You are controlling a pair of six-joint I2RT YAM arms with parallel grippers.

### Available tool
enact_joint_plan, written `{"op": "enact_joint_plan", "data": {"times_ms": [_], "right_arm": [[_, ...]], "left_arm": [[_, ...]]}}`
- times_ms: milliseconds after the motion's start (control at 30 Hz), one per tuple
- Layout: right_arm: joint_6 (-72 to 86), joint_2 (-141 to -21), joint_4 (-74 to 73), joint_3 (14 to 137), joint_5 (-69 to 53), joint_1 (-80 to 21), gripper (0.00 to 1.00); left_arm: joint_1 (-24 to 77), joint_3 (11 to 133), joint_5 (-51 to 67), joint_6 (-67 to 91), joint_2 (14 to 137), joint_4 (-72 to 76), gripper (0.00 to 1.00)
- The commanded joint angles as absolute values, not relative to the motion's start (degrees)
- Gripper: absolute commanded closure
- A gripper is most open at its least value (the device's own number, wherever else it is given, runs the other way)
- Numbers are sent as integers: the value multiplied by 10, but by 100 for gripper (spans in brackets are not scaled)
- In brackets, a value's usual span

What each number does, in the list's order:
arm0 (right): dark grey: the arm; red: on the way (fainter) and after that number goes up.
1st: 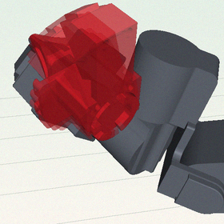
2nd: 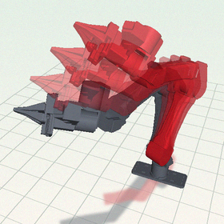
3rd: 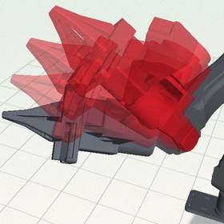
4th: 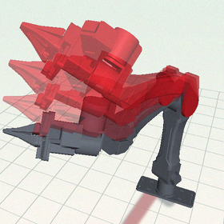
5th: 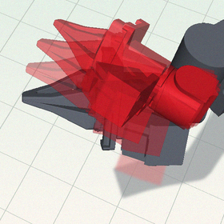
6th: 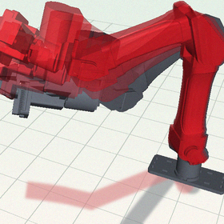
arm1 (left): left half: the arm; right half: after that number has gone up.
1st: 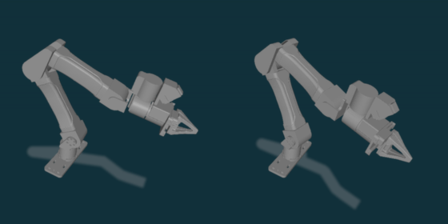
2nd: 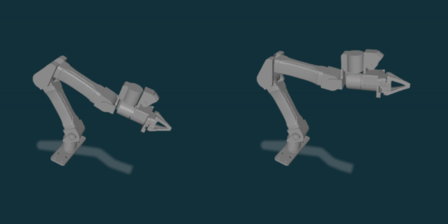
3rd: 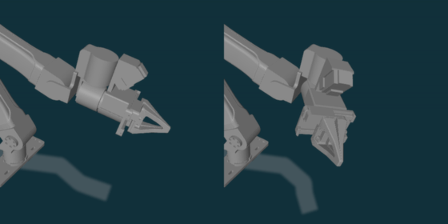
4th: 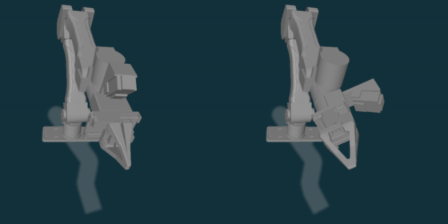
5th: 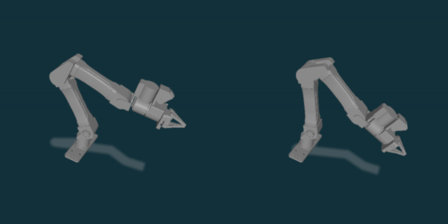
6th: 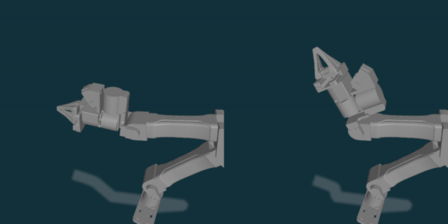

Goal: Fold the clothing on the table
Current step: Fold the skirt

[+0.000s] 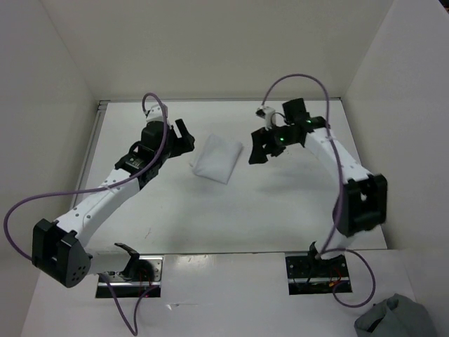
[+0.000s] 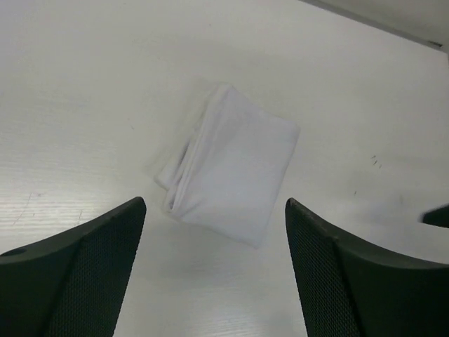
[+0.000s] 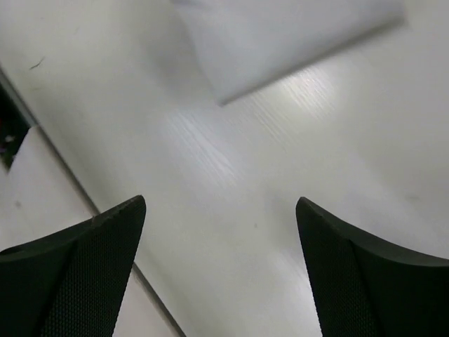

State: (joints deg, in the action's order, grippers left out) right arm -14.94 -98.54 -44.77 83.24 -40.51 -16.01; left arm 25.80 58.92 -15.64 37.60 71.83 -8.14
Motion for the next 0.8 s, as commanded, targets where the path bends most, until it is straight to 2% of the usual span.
{"op": "enact_joint_plan", "data": {"times_ms": [0, 33, 167, 267, 367, 533, 767], "right_arm": [[-123, -869, -426, 738, -229, -147, 8], [-118, -849, -420, 714, -211, -136, 6], [-104, -764, -420, 708, -237, -72, 0], [-80, -708, -413, 700, -264, -15, 0], [-80, -659, -398, 638, -353, 43, 0], [-80, -641, -386, 595, -431, 161, 0], [-98, -663, -386, 589, -453, 161, 0]], "left_arm": [[259, 613, -168, 349, 723, -183, 12], [259, 613, -168, 342, 716, -195, 7], [259, 644, -186, 327, 704, -272, 1], [259, 664, -195, 320, 704, -321, 1], [259, 685, -201, 309, 716, -357, 1], [265, 728, -233, 287, 734, -410, 1], [265, 610, -332, 249, 621, -309, 1]]}}
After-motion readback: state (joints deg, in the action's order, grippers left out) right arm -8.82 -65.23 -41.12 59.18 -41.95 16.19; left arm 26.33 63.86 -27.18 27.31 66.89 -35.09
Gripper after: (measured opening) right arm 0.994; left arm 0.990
